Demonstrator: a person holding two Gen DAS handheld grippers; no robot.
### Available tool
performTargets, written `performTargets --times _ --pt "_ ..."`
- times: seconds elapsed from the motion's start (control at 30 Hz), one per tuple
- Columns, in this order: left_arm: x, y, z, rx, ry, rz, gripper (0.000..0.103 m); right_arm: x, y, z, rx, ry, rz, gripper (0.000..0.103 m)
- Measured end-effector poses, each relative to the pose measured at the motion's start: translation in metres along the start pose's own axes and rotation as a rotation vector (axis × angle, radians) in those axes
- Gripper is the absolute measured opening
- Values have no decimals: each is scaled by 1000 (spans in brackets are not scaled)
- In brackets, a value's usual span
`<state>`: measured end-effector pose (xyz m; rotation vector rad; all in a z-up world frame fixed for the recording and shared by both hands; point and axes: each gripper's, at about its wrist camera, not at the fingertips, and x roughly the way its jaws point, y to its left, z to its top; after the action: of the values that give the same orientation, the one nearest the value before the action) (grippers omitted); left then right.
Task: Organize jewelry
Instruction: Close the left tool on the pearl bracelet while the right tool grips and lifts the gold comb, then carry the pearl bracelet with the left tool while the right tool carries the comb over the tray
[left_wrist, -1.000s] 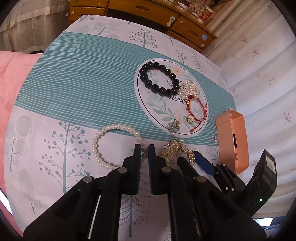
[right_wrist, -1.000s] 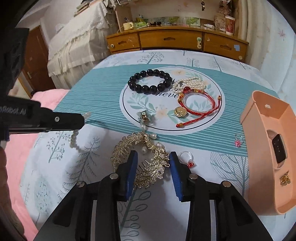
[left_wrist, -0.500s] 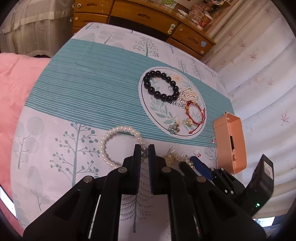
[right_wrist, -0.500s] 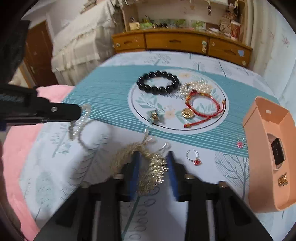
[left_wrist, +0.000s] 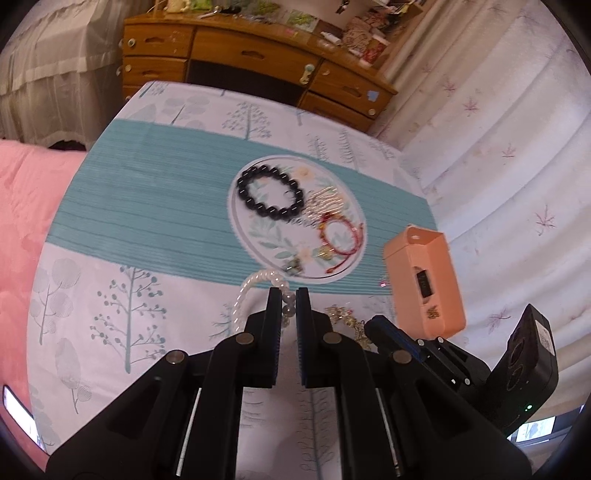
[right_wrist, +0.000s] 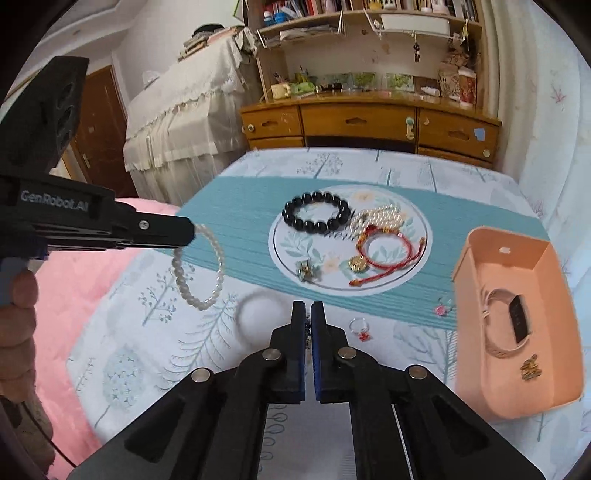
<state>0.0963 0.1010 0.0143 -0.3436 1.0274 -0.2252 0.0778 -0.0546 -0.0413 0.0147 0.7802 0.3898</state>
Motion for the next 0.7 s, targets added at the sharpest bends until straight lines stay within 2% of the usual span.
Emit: performTargets --times 0.23,0.33,0.43,0.53,0.7 --pt "-10 -42 9 66 -23 -36 5 -49 -19 23 25 -87 15 0" --pt "-14 -63 13 98 -37 -58 5 -68 -36 33 60 -88 33 0" --pt "-16 -78 15 123 -40 -77 5 -70 -54 35 94 -18 75 1" --pt "-15 -92 15 141 -36 -89 5 -55 -71 30 117 110 114 3" --pt "-14 -97 14 140 -28 -86 5 -22 -73 13 -4 297 101 7"
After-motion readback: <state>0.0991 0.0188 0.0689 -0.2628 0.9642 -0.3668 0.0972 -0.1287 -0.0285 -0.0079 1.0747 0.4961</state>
